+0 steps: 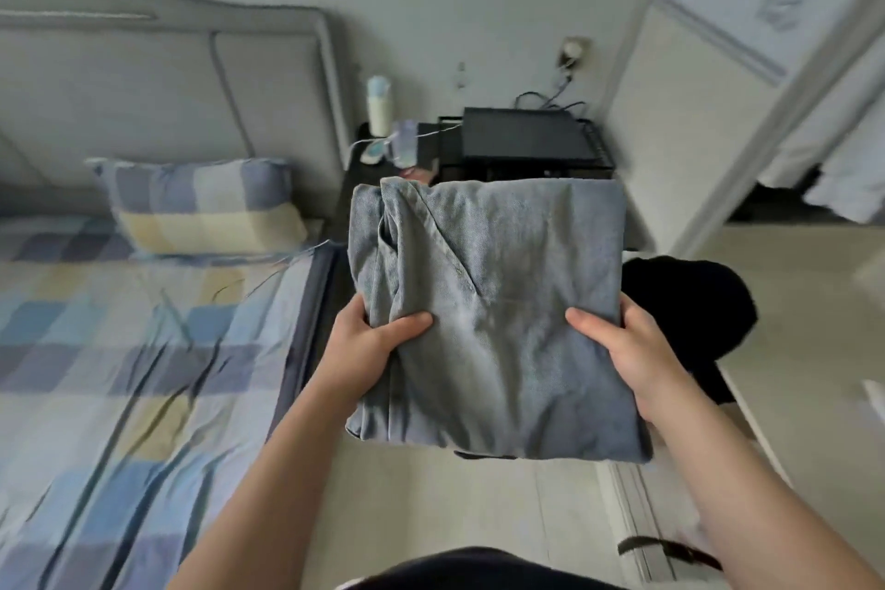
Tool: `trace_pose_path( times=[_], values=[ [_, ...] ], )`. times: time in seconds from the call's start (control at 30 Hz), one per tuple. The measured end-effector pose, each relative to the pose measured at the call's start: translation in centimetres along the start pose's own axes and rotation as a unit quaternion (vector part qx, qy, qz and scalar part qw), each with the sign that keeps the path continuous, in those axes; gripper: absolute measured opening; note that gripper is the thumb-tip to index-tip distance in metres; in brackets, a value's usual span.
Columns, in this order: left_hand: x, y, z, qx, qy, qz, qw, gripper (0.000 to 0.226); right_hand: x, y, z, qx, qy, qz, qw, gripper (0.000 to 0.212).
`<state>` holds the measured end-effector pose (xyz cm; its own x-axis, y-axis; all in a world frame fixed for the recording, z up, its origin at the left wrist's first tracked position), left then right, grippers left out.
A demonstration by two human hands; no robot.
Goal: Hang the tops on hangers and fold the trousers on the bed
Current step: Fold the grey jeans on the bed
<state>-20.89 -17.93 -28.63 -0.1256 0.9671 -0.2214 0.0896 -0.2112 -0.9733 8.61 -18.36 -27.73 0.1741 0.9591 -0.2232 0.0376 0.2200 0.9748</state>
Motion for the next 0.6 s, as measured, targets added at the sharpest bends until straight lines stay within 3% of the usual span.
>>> trace_pose_path(
  times=[0.33, 0.53, 0.6],
  values=[
    [7.9, -3.9, -21.7, 0.102, 0.224, -0.024, 0.969, 0.048, -0.1, 0.4, 16.5, 0.095, -0.25, -0.002, 0.964, 0.028],
    [10.7, -3.9, -36.0, 0.125, 0.387, -0.009, 0.914, 0.049, -0.5, -0.3, 24.9, 0.109, -0.41, 0.004, 0.906, 0.05],
    [11.8, -3.3, -40.5, 0.134, 0.426, 0.009, 0.895, 0.054, -0.4, -0.3, 27.1, 0.122, -0.45, 0.001, 0.885, 0.04]
  ],
)
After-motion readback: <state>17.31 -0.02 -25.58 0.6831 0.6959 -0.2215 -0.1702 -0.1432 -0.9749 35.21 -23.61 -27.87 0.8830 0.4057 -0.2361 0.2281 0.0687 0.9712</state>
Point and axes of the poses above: each hand's wrist, its own x-axis towards the middle knuckle, its own z-axis out of the back of the hand, y = z × x, the point moved 5 cm from there along x, towards the middle knuckle, and after that the axes turned 4 degrees about -y, right-handed, at the moved point
